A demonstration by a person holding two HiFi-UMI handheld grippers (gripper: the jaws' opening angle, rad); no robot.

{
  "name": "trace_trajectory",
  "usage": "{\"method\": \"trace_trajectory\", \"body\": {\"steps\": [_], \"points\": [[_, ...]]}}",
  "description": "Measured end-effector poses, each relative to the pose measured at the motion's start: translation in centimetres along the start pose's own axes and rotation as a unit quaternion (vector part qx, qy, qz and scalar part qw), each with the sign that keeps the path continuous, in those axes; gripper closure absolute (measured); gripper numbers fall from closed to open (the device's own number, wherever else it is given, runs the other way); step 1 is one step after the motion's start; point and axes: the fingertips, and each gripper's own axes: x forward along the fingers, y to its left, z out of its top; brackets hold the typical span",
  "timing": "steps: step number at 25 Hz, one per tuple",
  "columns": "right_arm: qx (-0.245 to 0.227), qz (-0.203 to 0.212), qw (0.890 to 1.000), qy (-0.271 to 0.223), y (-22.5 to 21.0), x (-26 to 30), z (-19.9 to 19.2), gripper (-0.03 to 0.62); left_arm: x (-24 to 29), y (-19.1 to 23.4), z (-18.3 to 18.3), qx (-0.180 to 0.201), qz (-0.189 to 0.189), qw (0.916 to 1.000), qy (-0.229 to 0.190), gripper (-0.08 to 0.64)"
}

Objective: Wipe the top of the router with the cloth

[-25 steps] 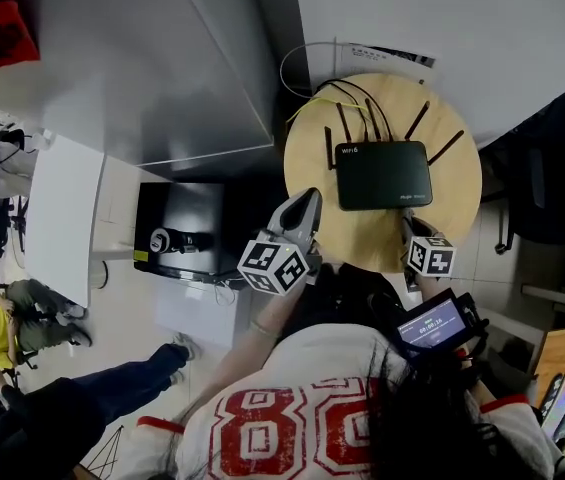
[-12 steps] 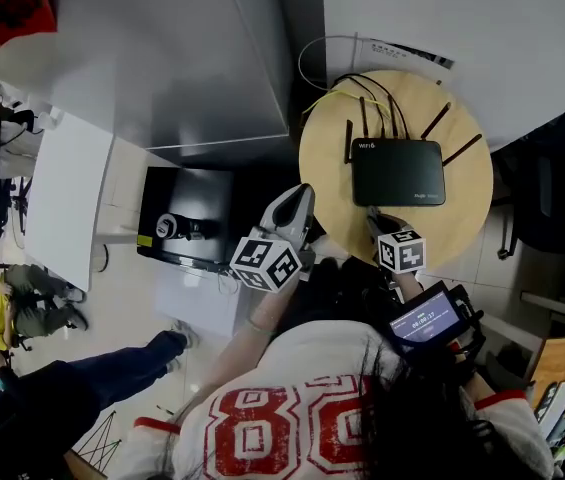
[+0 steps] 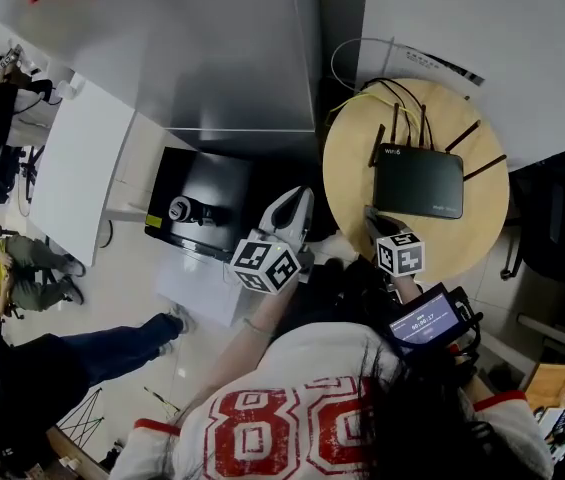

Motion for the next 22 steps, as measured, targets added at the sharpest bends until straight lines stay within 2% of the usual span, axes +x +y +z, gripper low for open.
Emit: {"method": "trace_trajectory", "body": {"steps": [4,9,13,18,22], "points": [[0.004,-0.007,1.000,-0.019,0.2,-0.9,1.6,0.551,-0.3,0.3,0.0,-0.007,0.006,0.9999,-0.007,0.565],[-0.002,-0.012,0.999,-0.040,0.2,-1.2,5.1,0.551,0.5,-0.3,-0.4,-0.015,-0.004,0.9998,-0.010,0.565],[-0.016,-0.019,0.999,-0.030,-1.1,-0.3,7.3,0.551,0.7,-0.5,-0.2,-0.019,-0.001,0.9996,-0.021,0.565],[-0.050,-0.025,0.998,-0.012,-3.2,1.1,9.8,0.551,-0.7,1.1,0.5,-0.025,0.037,0.9978,-0.049,0.565],[-0.070,-0.031,0.997,-0.007,-4.3,2.0,11.8,0.551,-3.3,3.2,1.4,-0.033,0.084,0.9931,-0.076,0.565]]}}
